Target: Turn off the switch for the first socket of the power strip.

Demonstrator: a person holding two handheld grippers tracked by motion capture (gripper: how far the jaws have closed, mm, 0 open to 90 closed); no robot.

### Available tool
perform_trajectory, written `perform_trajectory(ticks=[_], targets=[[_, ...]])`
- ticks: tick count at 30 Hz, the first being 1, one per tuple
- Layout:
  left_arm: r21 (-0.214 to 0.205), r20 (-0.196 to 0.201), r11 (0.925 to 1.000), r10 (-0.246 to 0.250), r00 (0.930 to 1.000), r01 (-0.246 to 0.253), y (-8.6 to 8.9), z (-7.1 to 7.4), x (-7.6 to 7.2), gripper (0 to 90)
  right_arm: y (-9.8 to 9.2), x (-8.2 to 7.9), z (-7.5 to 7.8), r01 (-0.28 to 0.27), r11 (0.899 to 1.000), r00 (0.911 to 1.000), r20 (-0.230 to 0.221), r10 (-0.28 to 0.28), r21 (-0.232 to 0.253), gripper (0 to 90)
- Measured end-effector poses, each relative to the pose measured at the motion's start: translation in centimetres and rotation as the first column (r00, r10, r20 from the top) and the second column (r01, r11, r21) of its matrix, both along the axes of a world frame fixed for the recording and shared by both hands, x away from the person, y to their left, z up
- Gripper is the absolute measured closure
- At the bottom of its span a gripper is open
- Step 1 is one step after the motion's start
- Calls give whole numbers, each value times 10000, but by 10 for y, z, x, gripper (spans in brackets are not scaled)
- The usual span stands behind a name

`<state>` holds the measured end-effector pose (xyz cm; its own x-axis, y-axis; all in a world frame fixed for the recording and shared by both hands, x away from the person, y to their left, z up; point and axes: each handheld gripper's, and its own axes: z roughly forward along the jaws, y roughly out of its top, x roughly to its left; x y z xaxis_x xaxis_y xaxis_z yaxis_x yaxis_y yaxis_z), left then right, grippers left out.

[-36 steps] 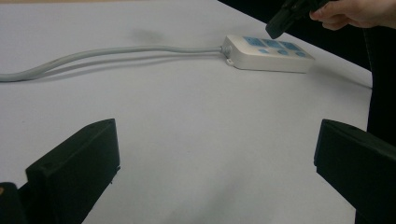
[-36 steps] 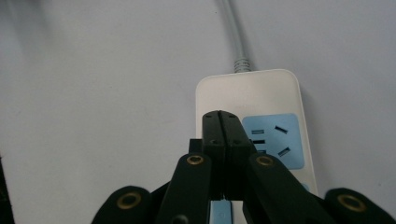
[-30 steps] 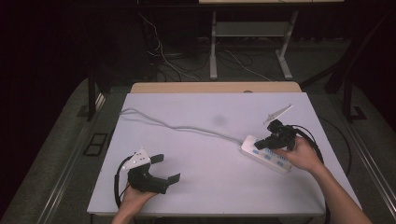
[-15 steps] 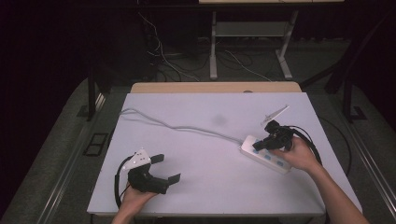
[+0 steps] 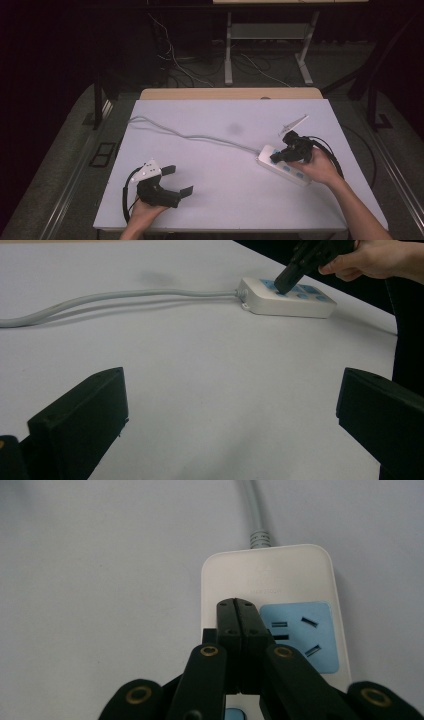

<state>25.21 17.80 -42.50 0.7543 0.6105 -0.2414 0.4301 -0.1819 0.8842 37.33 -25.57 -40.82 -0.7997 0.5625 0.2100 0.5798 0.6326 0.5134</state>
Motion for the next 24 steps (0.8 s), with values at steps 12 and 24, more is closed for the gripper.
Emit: perform_trajectory(ticks=[12,24], targets=[[-10,27,10000,1,10000,-1,0,1,-2,0,1,-2,-2,54,9999,9999,108,-56,142,900],[17,-13,10000,-17,10000,17,-1,0,-1,0,2,-2,-2,36,10000,9998,186,-36,9,900]])
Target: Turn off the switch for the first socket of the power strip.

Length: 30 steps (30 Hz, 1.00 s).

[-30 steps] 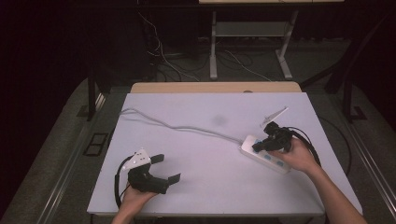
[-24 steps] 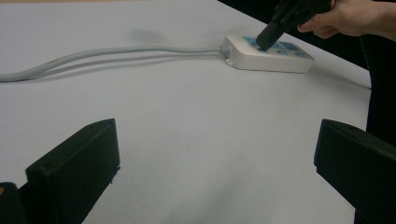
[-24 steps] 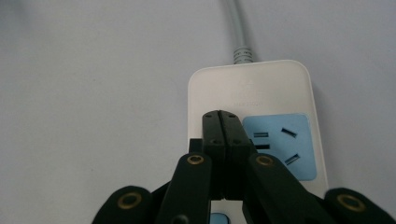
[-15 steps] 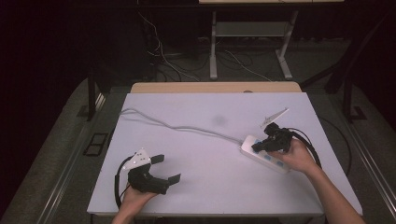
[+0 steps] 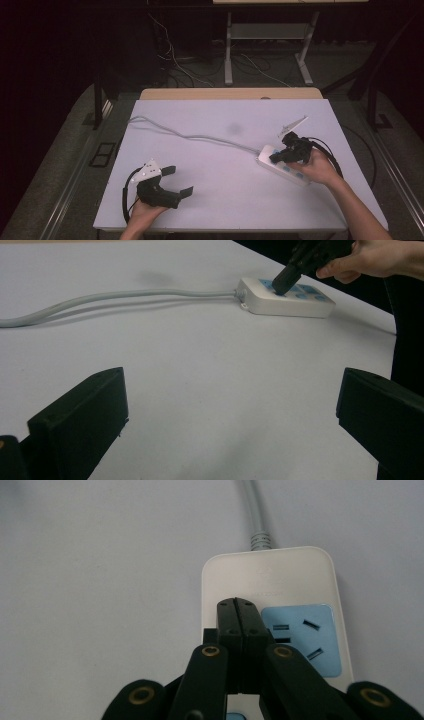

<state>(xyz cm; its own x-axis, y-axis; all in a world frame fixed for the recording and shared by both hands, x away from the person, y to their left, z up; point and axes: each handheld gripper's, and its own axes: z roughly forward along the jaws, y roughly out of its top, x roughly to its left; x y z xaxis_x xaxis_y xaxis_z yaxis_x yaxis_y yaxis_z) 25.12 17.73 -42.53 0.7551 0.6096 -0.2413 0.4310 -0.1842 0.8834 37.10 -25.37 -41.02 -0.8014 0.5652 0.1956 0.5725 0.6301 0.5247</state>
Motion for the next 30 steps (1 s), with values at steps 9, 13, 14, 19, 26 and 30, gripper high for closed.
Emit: perform_trajectory(ticks=[9,13,14,19,26,30], targets=[[-22,-6,10000,36,10000,-36,0,0,0,0,0,0,0,-25,10000,10000,-17,25,-11,900],[-17,-33,10000,21,10000,-21,0,0,1,0,1,0,1,-104,9999,9999,66,105,-130,900],[-14,-32,10000,11,10000,-11,0,0,1,0,2,0,1,-184,9997,9998,89,185,-131,900],[5,-50,10000,-36,10000,36,-1,-1,1,0,2,1,6,-412,9991,9990,-139,413,55,900],[3,-50,10000,-30,10000,30,-1,-1,2,0,-4,3,15,-337,9987,9994,-2,337,393,900],[13,-40,10000,-37,10000,37,-1,-1,2,0,-6,4,23,-295,9981,9994,181,286,549,900]])
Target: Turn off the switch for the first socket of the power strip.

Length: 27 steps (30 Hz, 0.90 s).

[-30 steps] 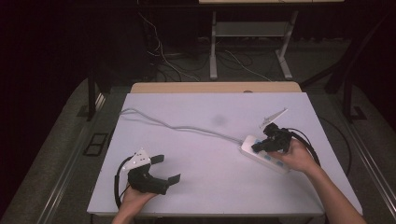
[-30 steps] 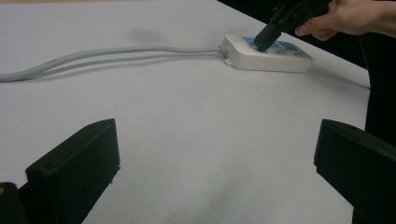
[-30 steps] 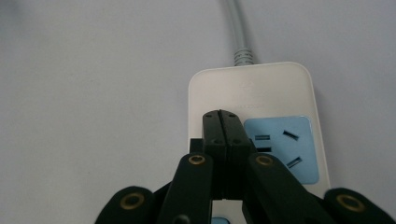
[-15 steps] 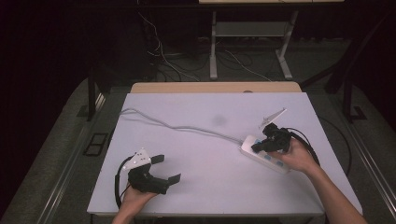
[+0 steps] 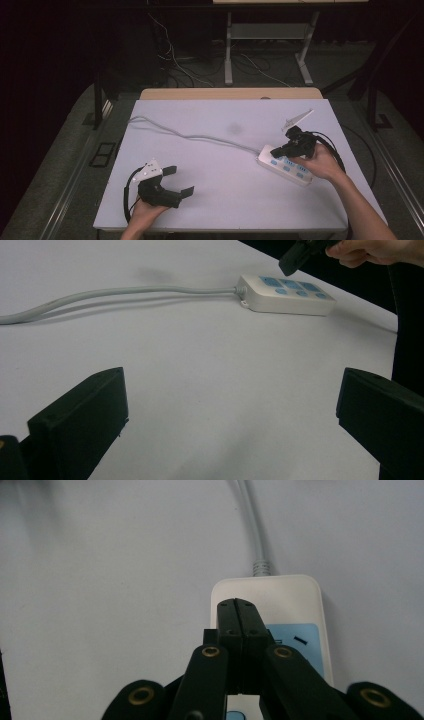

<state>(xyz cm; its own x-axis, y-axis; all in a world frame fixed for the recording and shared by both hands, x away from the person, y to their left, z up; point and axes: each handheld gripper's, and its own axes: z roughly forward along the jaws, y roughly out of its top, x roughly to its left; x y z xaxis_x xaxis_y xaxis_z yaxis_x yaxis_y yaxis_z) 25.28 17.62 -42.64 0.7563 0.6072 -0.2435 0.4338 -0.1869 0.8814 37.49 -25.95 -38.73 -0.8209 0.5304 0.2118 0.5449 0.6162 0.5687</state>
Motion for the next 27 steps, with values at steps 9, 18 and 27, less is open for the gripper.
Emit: perform_trajectory(ticks=[9,18,27], targets=[[-36,20,10000,-9,10000,9,0,0,-1,0,-7,-3,11,244,9996,9995,209,-247,135,900],[-92,28,10000,12,10000,-12,0,1,-1,0,-20,-12,24,740,9962,9962,432,-760,461,897],[-169,56,9999,36,10000,-35,0,2,-2,0,-37,-25,36,1410,9858,9874,595,-1468,916,779]])
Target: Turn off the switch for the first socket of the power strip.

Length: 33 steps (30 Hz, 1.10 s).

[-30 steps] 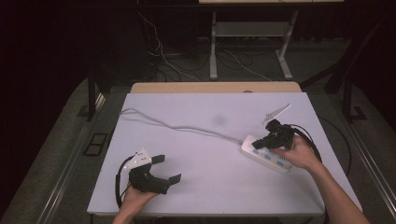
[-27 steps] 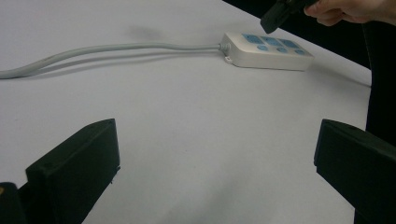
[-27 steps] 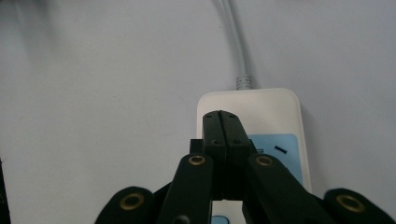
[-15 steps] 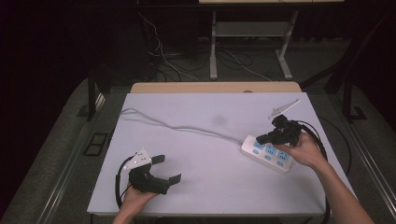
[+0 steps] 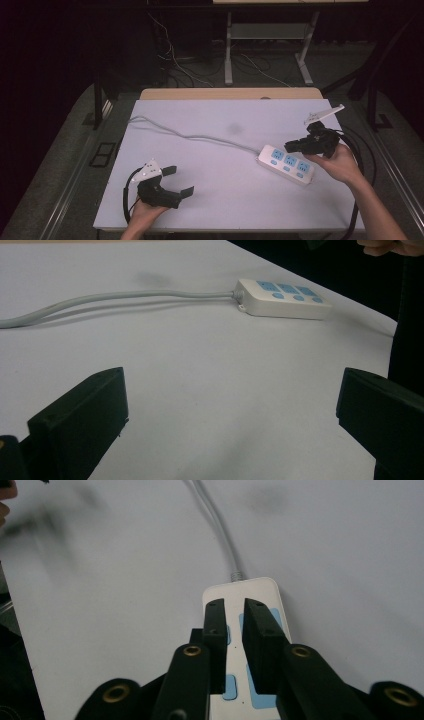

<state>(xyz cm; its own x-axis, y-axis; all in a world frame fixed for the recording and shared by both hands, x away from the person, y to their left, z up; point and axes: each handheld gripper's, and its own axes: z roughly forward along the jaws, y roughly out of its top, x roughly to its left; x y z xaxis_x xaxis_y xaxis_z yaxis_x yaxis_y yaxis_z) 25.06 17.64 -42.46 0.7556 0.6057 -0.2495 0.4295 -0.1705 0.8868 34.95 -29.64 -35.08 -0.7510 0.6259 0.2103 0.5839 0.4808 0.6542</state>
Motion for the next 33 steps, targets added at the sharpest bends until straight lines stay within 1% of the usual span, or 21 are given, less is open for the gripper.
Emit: perform_trajectory(ticks=[6,9,13,16,18,19,20,21,23,25,28,33], targets=[[-77,-1,10000,21,10000,-21,1,0,0,0,-12,-12,4,649,9968,9976,208,-660,466,622],[-106,6,9999,34,10000,-34,1,1,0,0,-18,-20,7,962,9930,9942,406,-991,689,504],[-119,4,9999,50,10000,-50,1,1,-1,0,-23,-31,9,1393,9867,9874,635,-1448,834,309],[-122,7,9999,54,10000,-54,1,1,-1,0,-27,-37,8,1723,9803,9823,574,-1783,969,172],[-139,2,9999,68,10000,-68,1,1,-1,0,-30,-41,8,1897,9753,9788,569,-1970,1128,107],[-136,4,9999,72,10000,-71,1,1,-1,0,-32,-44,7,1995,9727,9763,608,-2076,1184,99],[-146,2,9999,76,10000,-76,1,1,-1,0,-33,-46,7,2062,9708,9746,626,-2149,1228,33],[-152,2,9998,86,10000,-86,2,1,-1,0,-34,-49,6,2117,9695,9734,626,-2205,1233,6],[-164,0,9998,97,10000,-97,2,1,-1,0,-37,-54,4,2139,9666,9720,674,-2250,1409,4],[-170,1,9998,106,9999,-106,2,1,-1,0,-38,-58,2,2204,9644,9700,713,-2325,1462,4],[-174,0,9998,111,9999,-111,2,1,-1,0,-39,-65,-2,2205,9626,9696,718,-2339,1574,3],[-185,-2,9998,119,9999,-119,2,1,-1,0,-40,-73,-12,2244,9573,9692,602,-2386,1822,4]])
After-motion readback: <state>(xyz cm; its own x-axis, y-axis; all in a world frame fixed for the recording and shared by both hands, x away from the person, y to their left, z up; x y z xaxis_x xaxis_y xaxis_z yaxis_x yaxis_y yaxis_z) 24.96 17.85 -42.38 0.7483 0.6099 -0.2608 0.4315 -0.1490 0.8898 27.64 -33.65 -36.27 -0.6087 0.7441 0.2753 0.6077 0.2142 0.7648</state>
